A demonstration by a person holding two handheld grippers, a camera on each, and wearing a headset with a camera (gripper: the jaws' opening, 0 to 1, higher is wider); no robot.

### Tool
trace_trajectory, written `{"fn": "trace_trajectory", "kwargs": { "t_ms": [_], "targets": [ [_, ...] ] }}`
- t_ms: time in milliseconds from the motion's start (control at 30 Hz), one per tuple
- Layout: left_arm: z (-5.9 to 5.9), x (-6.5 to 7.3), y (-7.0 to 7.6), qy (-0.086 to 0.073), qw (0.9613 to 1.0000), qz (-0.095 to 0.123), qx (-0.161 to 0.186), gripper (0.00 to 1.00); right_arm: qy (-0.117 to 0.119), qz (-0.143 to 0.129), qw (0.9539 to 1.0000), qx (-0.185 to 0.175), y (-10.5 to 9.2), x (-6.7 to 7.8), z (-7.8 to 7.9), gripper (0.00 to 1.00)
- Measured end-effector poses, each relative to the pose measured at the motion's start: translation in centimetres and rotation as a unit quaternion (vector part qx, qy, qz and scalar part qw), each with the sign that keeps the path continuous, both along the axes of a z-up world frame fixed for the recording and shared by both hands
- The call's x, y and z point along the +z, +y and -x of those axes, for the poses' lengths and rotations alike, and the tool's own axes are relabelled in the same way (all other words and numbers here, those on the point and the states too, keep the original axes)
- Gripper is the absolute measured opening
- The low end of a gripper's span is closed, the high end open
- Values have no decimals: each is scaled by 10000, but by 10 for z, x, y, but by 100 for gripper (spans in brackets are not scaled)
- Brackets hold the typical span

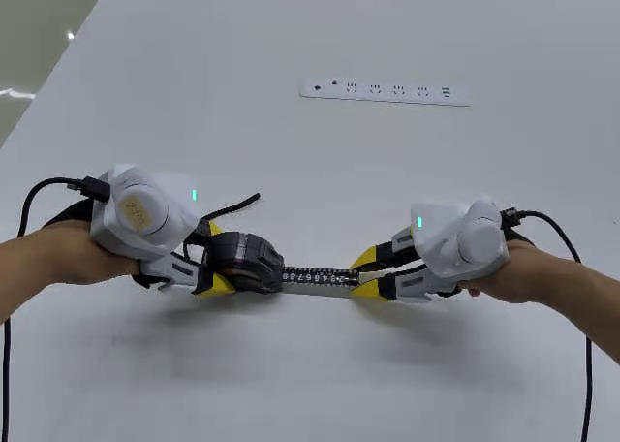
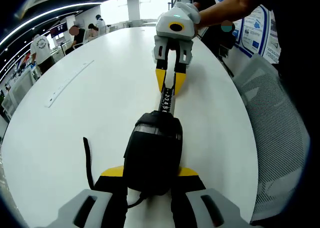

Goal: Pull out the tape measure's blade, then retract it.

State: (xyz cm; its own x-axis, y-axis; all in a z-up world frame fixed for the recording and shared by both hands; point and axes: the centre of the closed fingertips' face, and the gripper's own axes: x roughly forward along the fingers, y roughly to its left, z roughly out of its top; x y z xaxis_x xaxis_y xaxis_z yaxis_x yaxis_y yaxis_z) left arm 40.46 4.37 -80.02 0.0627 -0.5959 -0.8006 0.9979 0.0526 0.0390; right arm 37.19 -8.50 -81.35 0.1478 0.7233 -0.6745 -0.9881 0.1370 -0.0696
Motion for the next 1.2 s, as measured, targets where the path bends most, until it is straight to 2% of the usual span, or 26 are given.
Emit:
{"fn": "trace_trajectory", "kwargs": {
  "t_ms": [1200],
  "targets": [
    [0, 0, -1, -4, 10000, -27, 10, 30, 82, 85, 9999, -89, -44, 1, 9, 11]
  ]
}}
